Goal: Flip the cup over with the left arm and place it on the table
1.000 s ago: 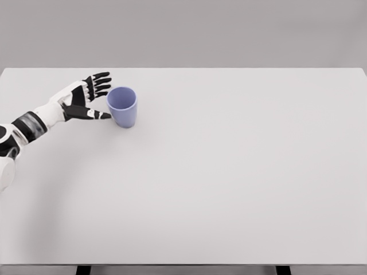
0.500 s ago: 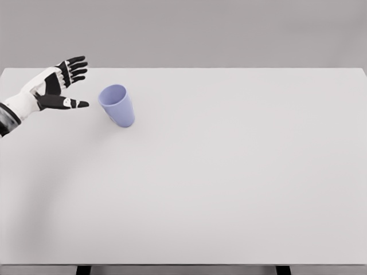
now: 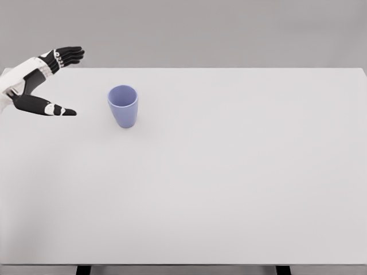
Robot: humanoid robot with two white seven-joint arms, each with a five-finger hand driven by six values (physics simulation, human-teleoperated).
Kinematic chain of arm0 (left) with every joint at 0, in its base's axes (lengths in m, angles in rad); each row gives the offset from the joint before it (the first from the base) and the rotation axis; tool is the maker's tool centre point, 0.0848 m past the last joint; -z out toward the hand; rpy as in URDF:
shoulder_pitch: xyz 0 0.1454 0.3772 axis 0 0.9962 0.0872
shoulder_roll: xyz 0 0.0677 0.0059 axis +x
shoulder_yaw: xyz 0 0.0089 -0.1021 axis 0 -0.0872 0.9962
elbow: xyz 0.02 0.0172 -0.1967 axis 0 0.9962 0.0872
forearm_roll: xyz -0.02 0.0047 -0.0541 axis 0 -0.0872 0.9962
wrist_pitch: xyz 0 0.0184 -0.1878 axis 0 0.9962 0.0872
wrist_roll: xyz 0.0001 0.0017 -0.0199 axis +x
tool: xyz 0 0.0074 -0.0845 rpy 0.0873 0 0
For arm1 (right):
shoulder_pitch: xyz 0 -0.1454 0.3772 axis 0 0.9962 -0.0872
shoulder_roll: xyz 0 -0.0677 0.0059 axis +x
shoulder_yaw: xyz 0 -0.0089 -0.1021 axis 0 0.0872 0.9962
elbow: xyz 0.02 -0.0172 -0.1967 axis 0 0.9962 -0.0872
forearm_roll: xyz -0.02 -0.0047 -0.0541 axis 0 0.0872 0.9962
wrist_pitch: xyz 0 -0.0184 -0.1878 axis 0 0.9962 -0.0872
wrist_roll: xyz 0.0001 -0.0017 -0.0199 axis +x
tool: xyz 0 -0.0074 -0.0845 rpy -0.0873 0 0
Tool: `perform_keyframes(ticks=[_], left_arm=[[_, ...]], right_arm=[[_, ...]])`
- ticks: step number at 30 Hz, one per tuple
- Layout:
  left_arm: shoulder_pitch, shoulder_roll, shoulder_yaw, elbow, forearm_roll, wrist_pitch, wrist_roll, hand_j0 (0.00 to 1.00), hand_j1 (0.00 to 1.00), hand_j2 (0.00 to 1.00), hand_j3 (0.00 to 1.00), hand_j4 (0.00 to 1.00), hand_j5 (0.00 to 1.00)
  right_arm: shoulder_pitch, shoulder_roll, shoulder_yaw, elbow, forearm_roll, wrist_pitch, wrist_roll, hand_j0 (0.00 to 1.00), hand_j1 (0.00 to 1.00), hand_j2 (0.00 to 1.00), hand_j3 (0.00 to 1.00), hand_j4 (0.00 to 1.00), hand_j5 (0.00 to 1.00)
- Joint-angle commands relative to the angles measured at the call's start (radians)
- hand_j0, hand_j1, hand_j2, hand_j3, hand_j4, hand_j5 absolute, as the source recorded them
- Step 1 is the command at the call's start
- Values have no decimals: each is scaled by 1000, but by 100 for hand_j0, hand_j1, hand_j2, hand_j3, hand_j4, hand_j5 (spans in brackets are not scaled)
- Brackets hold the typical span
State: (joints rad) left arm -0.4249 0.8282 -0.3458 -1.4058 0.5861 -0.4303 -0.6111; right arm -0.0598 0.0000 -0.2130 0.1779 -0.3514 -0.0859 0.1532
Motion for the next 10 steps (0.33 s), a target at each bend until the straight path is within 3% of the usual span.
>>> perform_keyframes(ticks=[1,10], left_arm=[[2,9,-1,-12,8,-11,0,100,100,100,100,100,100],[6,6,-38,2,0,-11,0,100,100,100,100,100,100]], right_arm=[[0,0,0,0,0,0,0,100,100,100,100,100,100],[0,0,1,0,0,0,0,100,100,100,100,100,100]])
